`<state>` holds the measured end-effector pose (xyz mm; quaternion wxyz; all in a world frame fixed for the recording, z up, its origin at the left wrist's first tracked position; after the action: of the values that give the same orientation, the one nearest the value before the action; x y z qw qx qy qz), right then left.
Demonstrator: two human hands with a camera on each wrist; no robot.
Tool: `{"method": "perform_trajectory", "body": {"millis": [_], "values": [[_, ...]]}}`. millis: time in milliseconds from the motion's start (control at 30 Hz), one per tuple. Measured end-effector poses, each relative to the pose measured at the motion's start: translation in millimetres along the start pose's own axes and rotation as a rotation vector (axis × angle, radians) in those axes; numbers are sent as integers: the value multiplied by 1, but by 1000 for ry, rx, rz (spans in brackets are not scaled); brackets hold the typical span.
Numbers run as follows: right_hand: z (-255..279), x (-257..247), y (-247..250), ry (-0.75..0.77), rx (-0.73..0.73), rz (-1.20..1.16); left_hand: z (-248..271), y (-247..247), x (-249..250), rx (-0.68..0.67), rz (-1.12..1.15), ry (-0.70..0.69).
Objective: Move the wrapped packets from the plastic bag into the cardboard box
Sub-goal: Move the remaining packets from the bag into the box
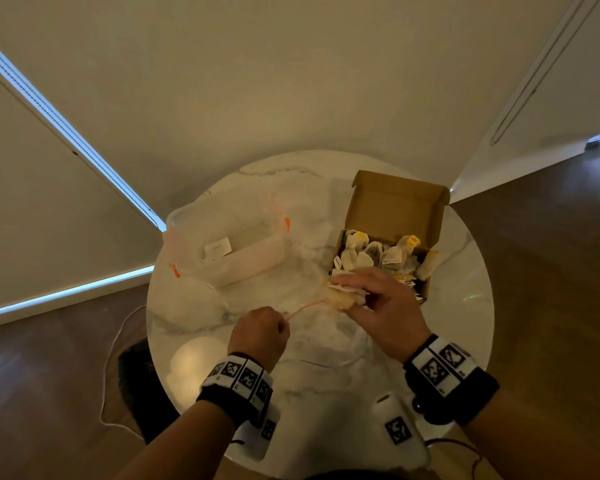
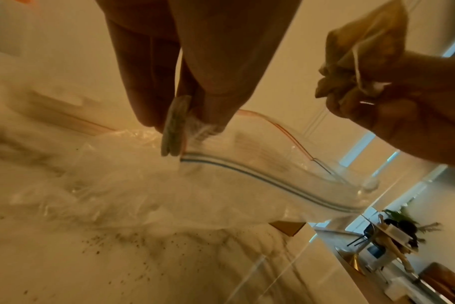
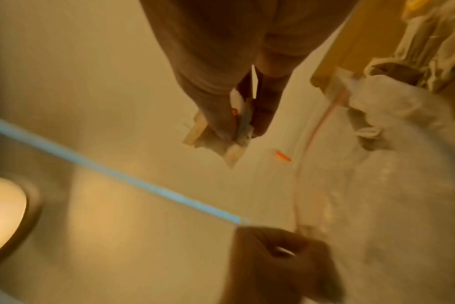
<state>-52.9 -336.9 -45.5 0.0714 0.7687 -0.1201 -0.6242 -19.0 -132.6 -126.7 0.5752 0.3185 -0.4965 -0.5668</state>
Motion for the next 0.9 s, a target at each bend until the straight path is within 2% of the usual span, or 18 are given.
{"method": "perform_trajectory", "body": {"millis": [167,267,333,467,533,600,667,800,900], "values": [[-24,2,20,-56,48,-86,1,13,7,40,-51,-34],[-25,11,23,-155,54,-153,6,6,25,-107,-75,-186],[-26,15,21,-198,28,-146,14,9,32,-142,-75,-261],[-28,22,16,-283,-16,-161,10,51,27,95,139,-299],[-28,25,10,-365,-28,-224,4,73,23,231,347,-308],[-28,24,-1,-423,-55,-278,4,90,28,298,572,-364],[-27,21,-13,-478,-110,-368,6,98,41,238,718,-412],[-24,10,-34,-573,-216,-573,3,89,49,54,856,-367],[-24,4,-40,-605,-231,-618,4,87,52,33,912,-371]]}}
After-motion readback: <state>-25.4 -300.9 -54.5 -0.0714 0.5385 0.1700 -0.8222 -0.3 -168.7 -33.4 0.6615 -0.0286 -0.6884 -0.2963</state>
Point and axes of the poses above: each hand's wrist, its own z-axis away from the middle knuckle, its own y-axis out of the back of the hand, x = y × z, the point moved 8 cm from there along -z, towards the middle knuckle
